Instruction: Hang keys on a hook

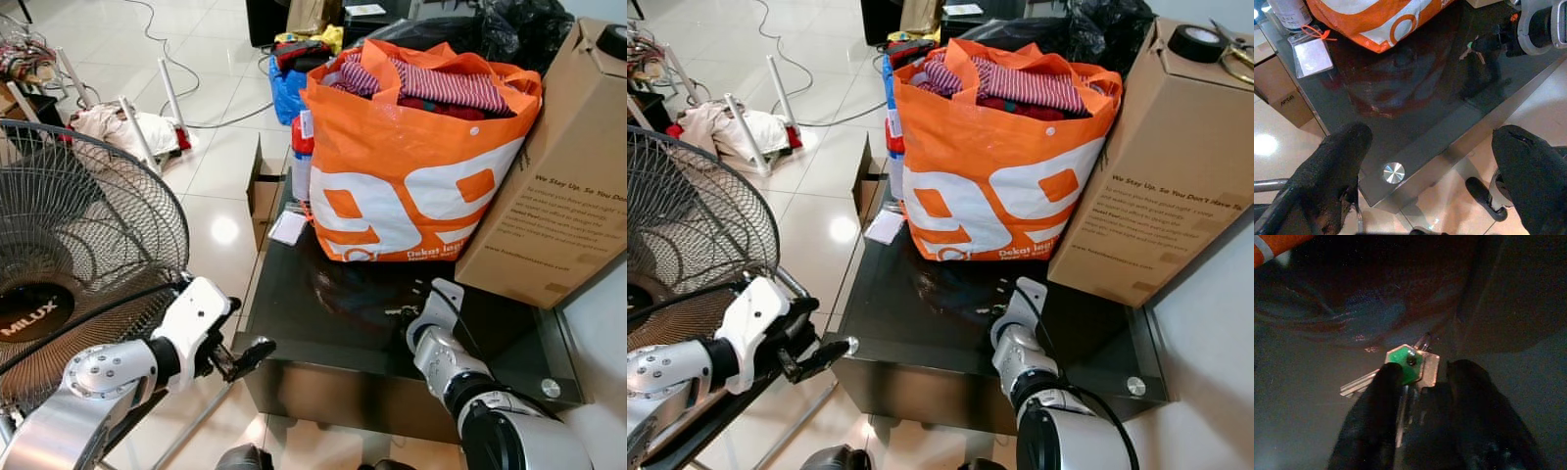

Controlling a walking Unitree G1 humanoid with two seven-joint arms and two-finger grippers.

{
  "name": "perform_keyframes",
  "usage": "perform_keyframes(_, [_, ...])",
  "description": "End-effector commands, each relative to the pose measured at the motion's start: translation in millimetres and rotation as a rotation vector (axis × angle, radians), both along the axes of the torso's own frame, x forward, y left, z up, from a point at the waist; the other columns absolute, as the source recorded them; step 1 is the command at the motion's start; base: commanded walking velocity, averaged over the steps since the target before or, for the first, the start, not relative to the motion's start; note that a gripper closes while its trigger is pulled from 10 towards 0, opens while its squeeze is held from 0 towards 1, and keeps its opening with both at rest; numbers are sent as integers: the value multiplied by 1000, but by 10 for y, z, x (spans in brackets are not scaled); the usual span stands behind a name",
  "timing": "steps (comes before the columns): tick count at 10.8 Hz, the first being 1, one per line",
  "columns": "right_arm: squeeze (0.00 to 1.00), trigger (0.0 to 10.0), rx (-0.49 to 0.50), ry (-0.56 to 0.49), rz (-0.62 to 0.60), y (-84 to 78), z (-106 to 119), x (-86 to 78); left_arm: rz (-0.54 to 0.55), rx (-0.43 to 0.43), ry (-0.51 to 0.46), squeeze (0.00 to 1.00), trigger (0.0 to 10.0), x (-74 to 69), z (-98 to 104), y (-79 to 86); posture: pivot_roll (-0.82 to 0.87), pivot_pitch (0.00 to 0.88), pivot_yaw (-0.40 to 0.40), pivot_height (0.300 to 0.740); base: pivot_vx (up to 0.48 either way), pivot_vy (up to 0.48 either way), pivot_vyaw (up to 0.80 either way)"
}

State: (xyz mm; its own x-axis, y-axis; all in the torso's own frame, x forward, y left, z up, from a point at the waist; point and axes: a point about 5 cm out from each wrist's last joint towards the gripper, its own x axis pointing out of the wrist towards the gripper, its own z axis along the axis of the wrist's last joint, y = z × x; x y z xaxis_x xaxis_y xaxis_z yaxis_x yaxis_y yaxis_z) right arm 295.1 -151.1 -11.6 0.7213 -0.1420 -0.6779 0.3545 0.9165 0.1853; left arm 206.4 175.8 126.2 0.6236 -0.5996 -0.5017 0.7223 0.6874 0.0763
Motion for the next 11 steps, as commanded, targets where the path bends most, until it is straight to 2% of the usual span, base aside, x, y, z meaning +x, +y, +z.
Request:
perform_keyframes(1, [0,2039,13,33,-20,2,-75,-78,-2,10,-8,0,10000,-2,36,19,179,106,10,740,0,0,0])
perform_keyframes(4, [0,1608,12,32,-29,-18,-80,-85,-7,9,-9,0,10000,10,47,3,180,107,12,740,0,0,0])
perform_keyframes(6, [0,902,8,28,-26,-38,-76,-82,-9,7,-11,0,10000,22,46,-1,178,95,6,740,0,0,0])
perform_keyframes(8, [0,863,-3,19,15,-71,-77,-84,-6,1,-19,0,10000,30,55,-18,176,85,4,740,0,0,0])
perform_keyframes(9, [0,510,1,20,63,-96,-98,-107,-7,-2,-21,0,10000,36,59,-34,177,85,5,740,0,0,0])
perform_keyframes(10, [0,0,1,15,166,-76,-115,-126,-8,-4,-22,0,10000,43,62,-38,175,85,8,740,0,0,0])
perform_keyframes(11, [0,0,-23,20,325,-66,-152,-176,-11,-5,-21,0,10000,50,60,-38,171,84,10,740,0,0,0])
